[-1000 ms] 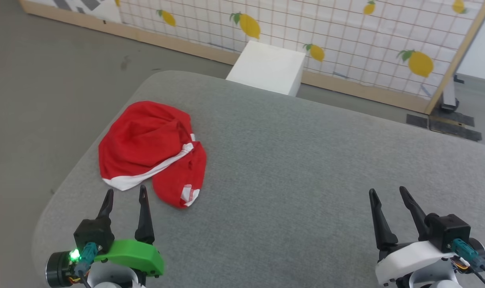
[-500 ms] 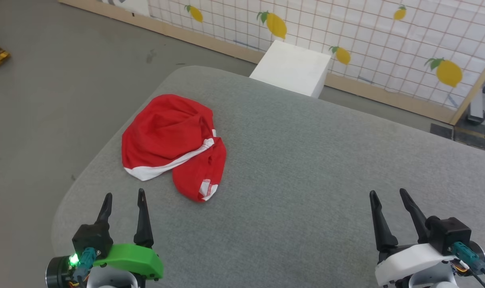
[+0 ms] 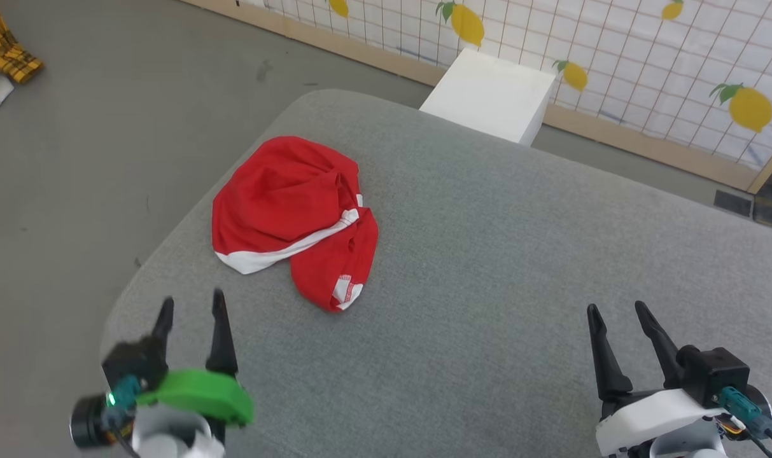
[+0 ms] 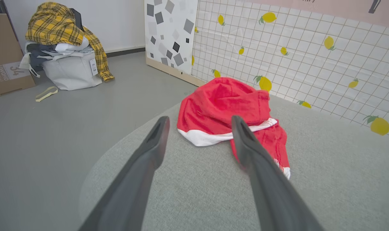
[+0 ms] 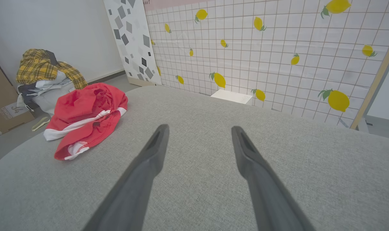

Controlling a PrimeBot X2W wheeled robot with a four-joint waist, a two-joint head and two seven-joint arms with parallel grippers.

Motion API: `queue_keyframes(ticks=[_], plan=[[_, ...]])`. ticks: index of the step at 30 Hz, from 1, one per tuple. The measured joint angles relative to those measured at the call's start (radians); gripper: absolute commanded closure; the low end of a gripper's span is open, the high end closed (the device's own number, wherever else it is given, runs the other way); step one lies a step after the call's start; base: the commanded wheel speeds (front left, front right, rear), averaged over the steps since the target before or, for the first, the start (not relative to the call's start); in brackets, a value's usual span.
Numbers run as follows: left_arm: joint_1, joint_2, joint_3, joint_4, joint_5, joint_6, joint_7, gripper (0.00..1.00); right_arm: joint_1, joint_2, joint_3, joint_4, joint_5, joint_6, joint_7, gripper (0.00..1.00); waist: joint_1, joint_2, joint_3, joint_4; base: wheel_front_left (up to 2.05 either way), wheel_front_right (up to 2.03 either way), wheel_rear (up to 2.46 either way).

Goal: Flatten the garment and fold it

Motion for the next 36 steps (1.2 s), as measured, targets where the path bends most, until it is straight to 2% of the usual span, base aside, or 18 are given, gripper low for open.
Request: queue_keyframes(ticks=[3, 7, 12, 15, 21, 25, 36], plan=[[-0.083, 0.018, 0.006, 0.023, -0.035, -0.023, 0.023, 0.0, 0.0, 0.0, -0.004, -0.006, -0.008, 0.0, 0.001, 0.0, 0.0, 0.0, 0.017, 0.002, 0.0, 0.0, 0.0], [-0.227, 0.048, 0.013, 0.091, -0.1, -0.075, 0.094, 0.0, -0.002, 0.0, -0.015, -0.03, -0.028, 0.0, 0.016, 0.0, 0.0, 0.0, 0.049, 0.006, 0.0, 0.0, 0.0], [-0.437, 0.102, 0.037, 0.23, -0.181, -0.123, 0.19, 0.0, -0.019, 0.0, -0.02, -0.077, -0.072, 0.0, 0.052, 0.0, 0.0, 0.0, 0.106, 0.003, 0.0, 0.0, 0.0], [-0.556, 0.127, 0.057, 0.332, -0.242, -0.14, 0.285, 0.0, -0.041, 0.001, -0.019, -0.114, -0.099, 0.0, 0.081, 0.0, 0.0001, 0.0, 0.148, -0.008, 0.0, 0.0, 0.0], [-0.719, 0.159, 0.07, 0.52, -0.336, -0.151, 0.512, 0.0, -0.057, 0.001, -0.047, -0.197, -0.149, 0.0, 0.128, 0.0, 0.0001, 0.0, 0.239, -0.054, 0.0, 0.0, 0.0], [-0.754, 0.161, 0.049, 0.605, -0.357, -0.15, 0.652, 0.0, -0.06, 0.001, -0.076, -0.249, -0.164, 0.0, 0.147, 0.0, 0.0001, 0.0, 0.292, -0.092, 0.0, 0.0, 0.0], [-0.772, 0.15, -0.014, 0.723, -0.358, -0.143, 0.795, 0.0, -0.06, 0.001, -0.105, -0.312, -0.176, 0.0, 0.17, 0.0, 0.0002, 0.0, 0.408, -0.167, 0.0, 0.0, 0.0]])
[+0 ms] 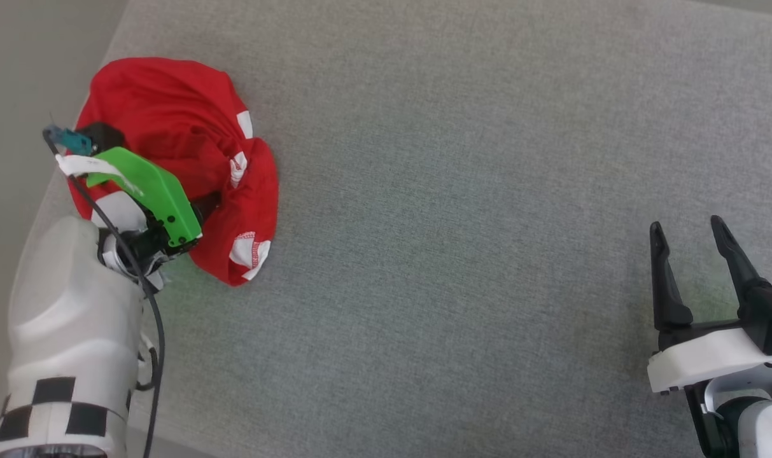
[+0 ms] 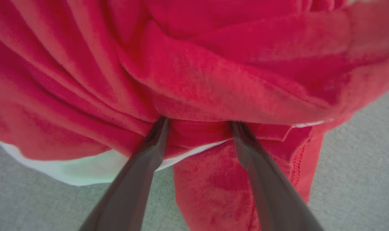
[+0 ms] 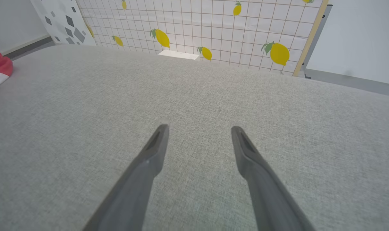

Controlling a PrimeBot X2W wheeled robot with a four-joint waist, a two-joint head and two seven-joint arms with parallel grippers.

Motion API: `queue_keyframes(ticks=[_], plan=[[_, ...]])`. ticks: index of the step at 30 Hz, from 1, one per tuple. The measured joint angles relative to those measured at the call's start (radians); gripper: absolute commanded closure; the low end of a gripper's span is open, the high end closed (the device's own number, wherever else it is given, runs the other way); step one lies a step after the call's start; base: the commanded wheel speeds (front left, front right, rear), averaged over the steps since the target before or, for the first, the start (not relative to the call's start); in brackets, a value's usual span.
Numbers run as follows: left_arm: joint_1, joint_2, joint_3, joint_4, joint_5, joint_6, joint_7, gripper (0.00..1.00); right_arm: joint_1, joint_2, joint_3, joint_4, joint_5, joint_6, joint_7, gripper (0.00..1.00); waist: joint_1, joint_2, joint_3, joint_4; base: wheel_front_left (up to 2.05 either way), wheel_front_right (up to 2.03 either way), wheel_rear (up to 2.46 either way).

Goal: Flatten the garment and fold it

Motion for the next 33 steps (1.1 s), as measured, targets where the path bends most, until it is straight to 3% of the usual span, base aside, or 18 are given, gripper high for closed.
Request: queue_keyframes(ticks=[2, 3, 4, 12, 19, 25, 33], plan=[[-0.012, 0.003, 0.0, 0.006, -0.002, 0.003, 0.019, 0.0, 0.0, 0.0, 0.0, -0.001, 0.0, 0.0, 0.002, 0.0, 0.0, 0.0, 0.012, -0.004, 0.0, 0.0, 0.0], [-0.014, 0.004, 0.0, 0.006, -0.002, 0.003, 0.019, 0.36, 0.0, 0.0, 0.0, 0.0, 0.0, 0.0, 0.002, 0.0, 0.0, 0.0, 0.015, -0.004, 0.0, 0.0, 0.0], [-0.014, 0.003, 0.001, 0.006, -0.004, 0.002, 0.01, 1.0, 0.0, 0.0, 0.0, 0.0, 0.0, 0.0, 0.002, 0.0, -0.0001, 0.0, 0.016, -0.002, 0.0, 0.0, 0.0], [-0.016, -0.012, 0.018, -0.026, -0.005, -0.018, -0.233, 1.0, 0.0, 0.0, 0.005, 0.029, 0.01, 0.0, -0.005, 0.0, 0.0, 0.0, -0.027, 0.018, 0.0, 0.0, 0.0], [-0.118, 0.073, 0.007, -0.124, 0.066, -0.026, -0.453, 1.0, 0.002, 0.0, 0.016, 0.103, 0.062, 0.0, -0.049, 0.0, 0.0, 0.0, -0.109, 0.025, 0.0, 0.0, 0.0], [-0.217, 0.112, -0.053, -0.207, 0.09, -0.04, -0.474, 1.0, 0.013, 0.0, 0.021, 0.184, 0.119, 0.0, -0.102, 0.0, -0.0002, -0.0001, -0.196, 0.008, 0.0, 0.0, 0.0], [-0.283, 0.09, -0.178, -0.338, 0.021, -0.043, -0.424, 1.0, 0.02, 0.0, 0.014, 0.276, 0.163, 0.0, -0.157, 0.0, -0.0002, -0.0001, -0.292, -0.066, 0.0, 0.0, 0.0]])
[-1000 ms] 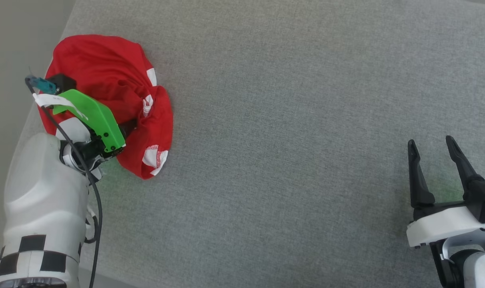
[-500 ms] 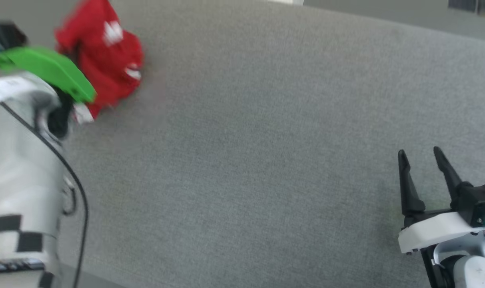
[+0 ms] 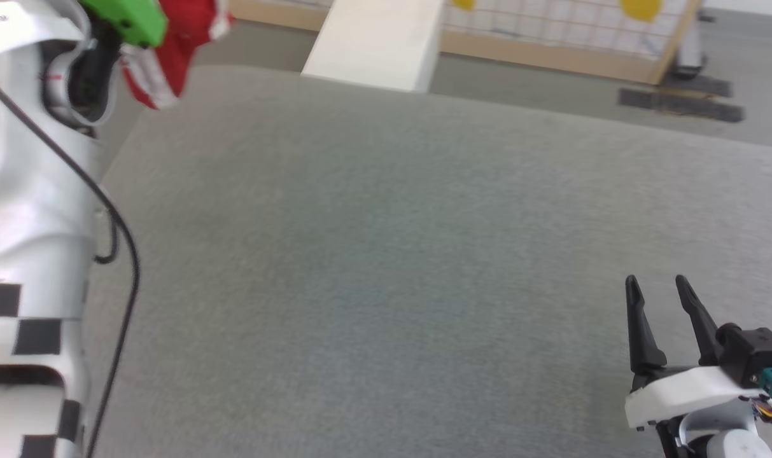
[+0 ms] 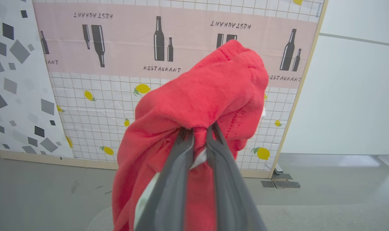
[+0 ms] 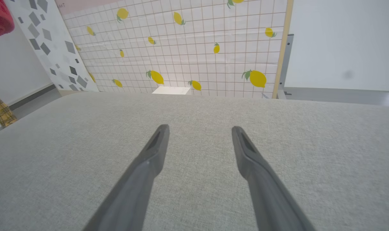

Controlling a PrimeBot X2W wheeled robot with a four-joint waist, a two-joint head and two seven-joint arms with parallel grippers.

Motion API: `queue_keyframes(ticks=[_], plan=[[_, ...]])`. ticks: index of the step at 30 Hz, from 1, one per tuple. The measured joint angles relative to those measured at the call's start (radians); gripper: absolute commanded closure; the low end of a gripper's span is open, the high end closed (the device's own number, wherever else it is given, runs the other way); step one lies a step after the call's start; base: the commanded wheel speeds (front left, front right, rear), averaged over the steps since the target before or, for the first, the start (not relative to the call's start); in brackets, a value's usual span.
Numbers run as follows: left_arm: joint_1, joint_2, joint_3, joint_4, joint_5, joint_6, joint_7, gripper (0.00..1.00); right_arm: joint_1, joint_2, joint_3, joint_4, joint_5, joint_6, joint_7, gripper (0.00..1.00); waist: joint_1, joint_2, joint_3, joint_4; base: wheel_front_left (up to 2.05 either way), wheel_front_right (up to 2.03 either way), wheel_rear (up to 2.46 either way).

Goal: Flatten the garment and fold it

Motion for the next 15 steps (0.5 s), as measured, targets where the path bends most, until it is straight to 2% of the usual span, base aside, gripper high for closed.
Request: queue_keyframes(ticks=[8, 15], plan=[[0.016, -0.093, -0.099, -0.078, -0.145, -0.003, 0.03, 1.0, 0.003, 0.0, -0.031, 0.045, 0.006, 0.0, -0.022, 0.0, 0.0, 0.0, -0.051, -0.13, 0.0, 0.0, 0.0], [0.173, -0.179, -0.182, -0.081, -0.199, -0.003, 0.032, 1.0, 0.025, -0.001, -0.07, 0.046, 0.005, 0.0, -0.024, 0.0, 0.0, 0.0, -0.072, -0.25, 0.0, 0.0, 0.0]])
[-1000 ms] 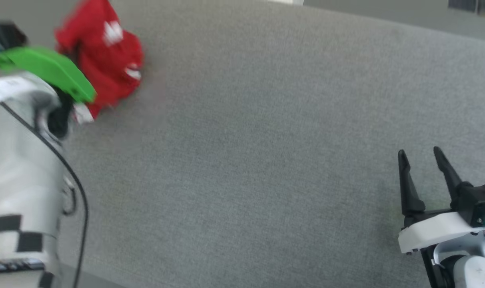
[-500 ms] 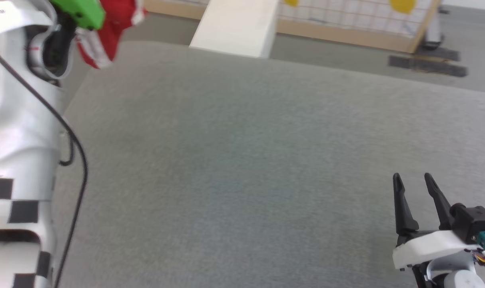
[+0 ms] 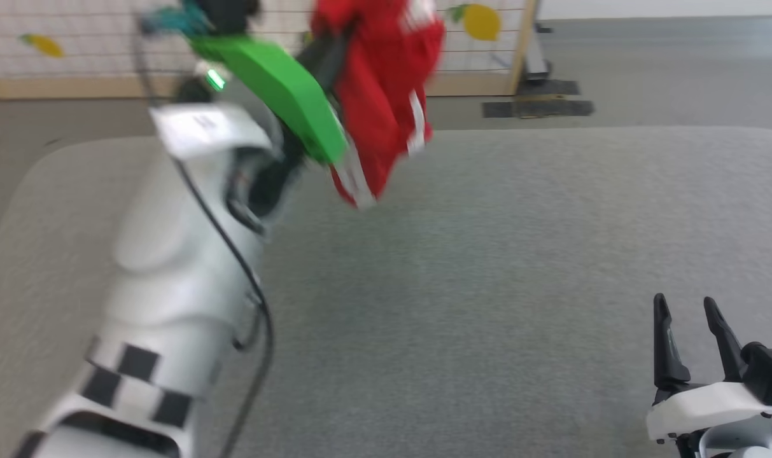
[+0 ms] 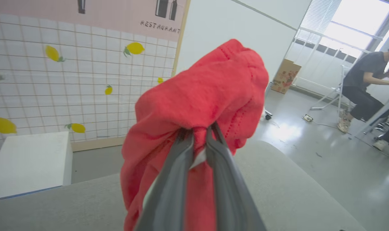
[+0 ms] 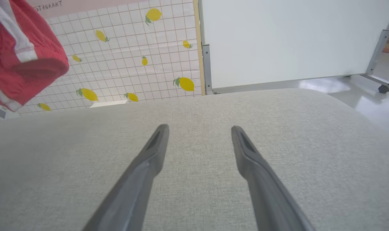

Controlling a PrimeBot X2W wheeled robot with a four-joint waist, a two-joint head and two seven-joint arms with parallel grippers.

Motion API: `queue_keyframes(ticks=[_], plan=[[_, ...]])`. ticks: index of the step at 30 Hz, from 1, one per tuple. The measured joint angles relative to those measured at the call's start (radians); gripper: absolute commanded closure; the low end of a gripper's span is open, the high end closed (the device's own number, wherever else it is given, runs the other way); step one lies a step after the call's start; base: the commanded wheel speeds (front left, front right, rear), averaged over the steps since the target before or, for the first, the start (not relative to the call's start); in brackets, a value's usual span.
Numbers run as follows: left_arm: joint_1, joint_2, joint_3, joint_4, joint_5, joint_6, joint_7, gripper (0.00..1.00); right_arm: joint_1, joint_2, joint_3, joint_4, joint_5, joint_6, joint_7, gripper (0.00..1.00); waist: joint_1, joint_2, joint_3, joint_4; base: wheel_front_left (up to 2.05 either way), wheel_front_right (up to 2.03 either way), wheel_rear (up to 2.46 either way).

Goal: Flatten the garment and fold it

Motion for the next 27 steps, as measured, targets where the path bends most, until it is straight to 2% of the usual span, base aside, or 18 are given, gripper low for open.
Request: queue_keyframes(ticks=[4, 10, 15, 17, 18, 19, 27], plan=[[0.135, -0.057, -0.102, 0.075, 0.015, 0.0, 0.002, 1.0, 0.007, 0.0, -0.008, 0.0, 0.002, 0.0, -0.003, 0.0, 0.0, 0.0, 0.0, -0.068, 0.0, 0.0, 0.0], [0.294, -0.088, -0.226, 0.224, 0.035, 0.001, 0.045, 1.0, 0.008, 0.0, -0.001, 0.002, 0.002, 0.0, -0.009, 0.0, 0.0, 0.0, 0.012, -0.118, 0.0, 0.0, 0.0], [0.351, -0.097, -0.3, 0.324, 0.043, 0.004, 0.181, 1.0, 0.008, 0.0, 0.0, 0.003, 0.002, 0.0, -0.01, 0.0, 0.0, 0.0, 0.022, -0.121, 0.0, 0.0, 0.0], [0.35, -0.102, -0.297, 0.33, 0.001, 0.006, 0.234, 1.0, 0.008, 0.0, 0.002, 0.003, 0.002, 0.0, -0.01, 0.0, 0.0, 0.0, 0.021, -0.114, 0.0, 0.0, 0.0], [0.349, -0.103, -0.296, 0.329, -0.011, 0.006, 0.257, 0.73, 0.008, 0.0, 0.003, 0.004, 0.002, 0.0, -0.01, 0.0, 0.0, 0.0, 0.021, -0.109, 0.0, 0.0, 0.0], [0.348, -0.105, -0.293, 0.325, -0.021, 0.007, 0.269, 0.0, 0.008, 0.0, 0.003, 0.004, 0.002, 0.0, -0.01, 0.0, 0.0, 0.0, 0.02, -0.104, 0.0, 0.0, 0.0], [0.333, -0.111, -0.219, 0.203, -0.16, 0.014, 0.329, 0.0, 0.019, 0.001, 0.004, 0.011, 0.002, 0.0, -0.01, 0.0, 0.0, 0.0, -0.004, -0.044, 0.0, 0.0, 0.0]])
